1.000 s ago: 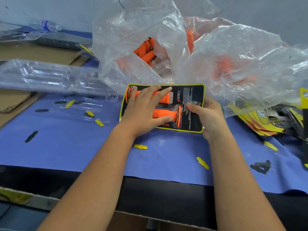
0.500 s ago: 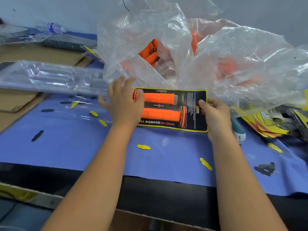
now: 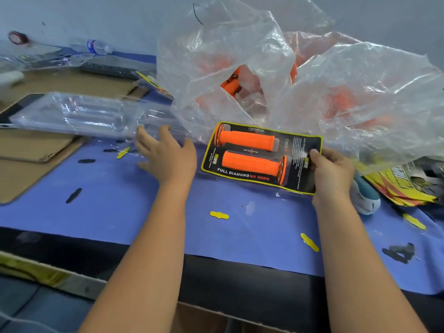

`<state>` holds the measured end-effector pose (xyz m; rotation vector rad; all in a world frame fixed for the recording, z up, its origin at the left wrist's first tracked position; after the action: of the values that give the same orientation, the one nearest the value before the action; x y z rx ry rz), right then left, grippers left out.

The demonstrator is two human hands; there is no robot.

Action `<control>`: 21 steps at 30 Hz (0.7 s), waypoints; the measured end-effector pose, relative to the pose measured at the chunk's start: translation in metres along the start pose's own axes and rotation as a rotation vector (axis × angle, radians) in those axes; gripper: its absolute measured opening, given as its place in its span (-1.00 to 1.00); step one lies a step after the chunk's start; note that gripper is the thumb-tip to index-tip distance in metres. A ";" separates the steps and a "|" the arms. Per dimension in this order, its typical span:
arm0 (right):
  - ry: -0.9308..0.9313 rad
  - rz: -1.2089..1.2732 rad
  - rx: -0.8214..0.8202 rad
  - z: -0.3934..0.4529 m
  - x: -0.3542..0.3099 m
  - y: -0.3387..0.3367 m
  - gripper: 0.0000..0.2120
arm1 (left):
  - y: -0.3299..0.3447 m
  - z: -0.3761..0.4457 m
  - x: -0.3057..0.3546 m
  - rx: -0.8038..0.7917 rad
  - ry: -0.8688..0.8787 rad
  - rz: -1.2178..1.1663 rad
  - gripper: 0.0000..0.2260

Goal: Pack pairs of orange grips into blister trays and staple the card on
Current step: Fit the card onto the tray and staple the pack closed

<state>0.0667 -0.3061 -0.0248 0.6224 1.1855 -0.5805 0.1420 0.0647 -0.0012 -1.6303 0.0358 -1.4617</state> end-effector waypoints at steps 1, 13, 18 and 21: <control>0.004 -0.006 -0.002 0.000 0.001 0.000 -0.81 | -0.003 -0.003 0.005 0.011 0.035 -0.045 -0.62; 0.061 -0.059 -0.094 -0.001 0.005 0.009 -0.82 | -0.030 -0.154 0.108 0.175 1.172 -0.229 -0.84; 0.114 -0.030 -0.134 -0.002 0.009 0.011 -0.80 | -0.012 -0.211 0.119 -0.110 1.455 -0.299 -0.88; 0.144 0.003 -0.137 0.000 0.012 0.009 -0.77 | -0.012 -0.197 0.117 -0.214 1.297 -0.373 -0.80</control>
<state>0.0759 -0.3005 -0.0349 0.5562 1.3475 -0.4534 0.0128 -0.1102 0.0726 -0.5809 0.6512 -2.6411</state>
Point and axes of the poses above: each hand's wrist, its own z-axis towards the middle knuckle, its own y-axis out of the palm, x = y × z, the point moved 10 cm from there along z, towards the middle knuckle, and after that the axes turned 11 degrees about -y, right-handed, at the moved point
